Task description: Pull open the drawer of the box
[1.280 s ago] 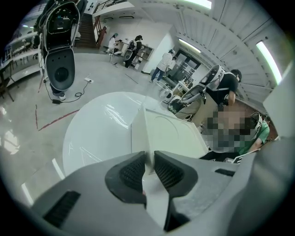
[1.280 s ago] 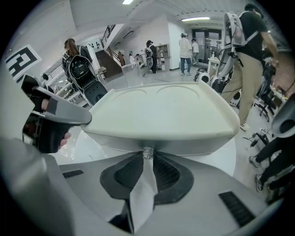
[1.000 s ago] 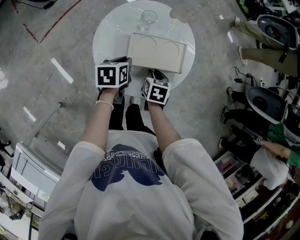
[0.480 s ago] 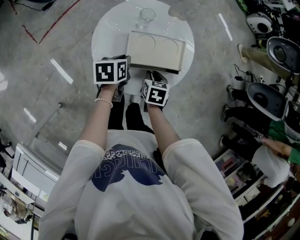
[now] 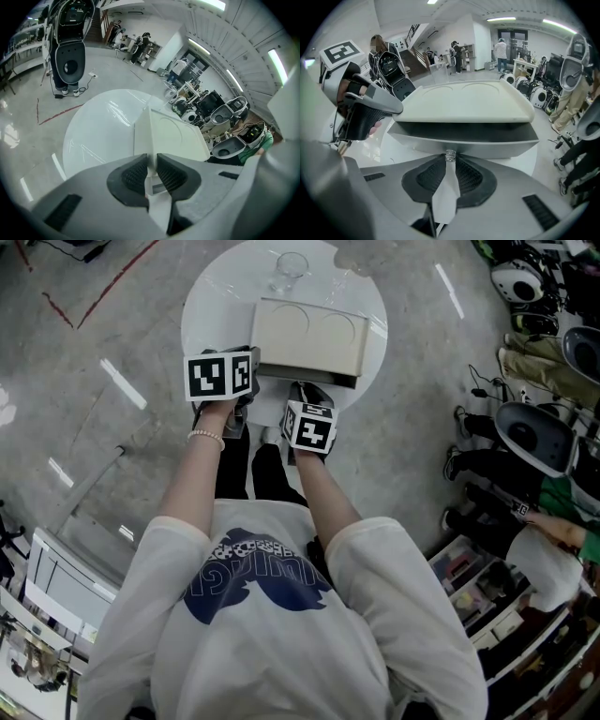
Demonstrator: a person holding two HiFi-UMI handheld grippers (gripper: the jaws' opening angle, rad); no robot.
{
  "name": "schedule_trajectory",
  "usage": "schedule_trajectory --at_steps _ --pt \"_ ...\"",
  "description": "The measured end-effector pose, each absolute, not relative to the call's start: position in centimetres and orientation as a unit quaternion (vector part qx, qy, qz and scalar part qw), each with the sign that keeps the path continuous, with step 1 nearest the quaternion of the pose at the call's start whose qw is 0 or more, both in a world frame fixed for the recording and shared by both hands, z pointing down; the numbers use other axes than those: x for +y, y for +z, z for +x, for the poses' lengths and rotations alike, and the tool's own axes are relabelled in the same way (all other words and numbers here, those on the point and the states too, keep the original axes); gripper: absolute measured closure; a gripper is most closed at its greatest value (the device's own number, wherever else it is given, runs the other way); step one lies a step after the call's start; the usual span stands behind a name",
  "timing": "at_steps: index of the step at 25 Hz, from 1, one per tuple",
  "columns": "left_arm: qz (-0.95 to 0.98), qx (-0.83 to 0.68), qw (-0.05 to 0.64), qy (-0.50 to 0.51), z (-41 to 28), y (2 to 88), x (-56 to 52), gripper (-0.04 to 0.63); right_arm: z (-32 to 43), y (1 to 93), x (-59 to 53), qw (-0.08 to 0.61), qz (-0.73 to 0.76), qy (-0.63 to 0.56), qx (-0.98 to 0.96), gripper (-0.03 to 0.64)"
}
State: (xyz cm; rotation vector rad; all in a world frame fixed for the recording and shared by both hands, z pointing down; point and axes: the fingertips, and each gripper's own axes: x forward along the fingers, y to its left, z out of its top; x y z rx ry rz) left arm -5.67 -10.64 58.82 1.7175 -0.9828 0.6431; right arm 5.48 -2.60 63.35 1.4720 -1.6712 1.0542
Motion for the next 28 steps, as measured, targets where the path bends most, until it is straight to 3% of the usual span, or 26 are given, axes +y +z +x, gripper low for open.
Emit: schedule_trajectory --at_steps 28 --pt "0.705 -0.406 0.520 0.259 -5.7 58.8 -10.6 0.523 5.1 63.2 0.0 0.333 0.559 0.404 -0.643 0.557"
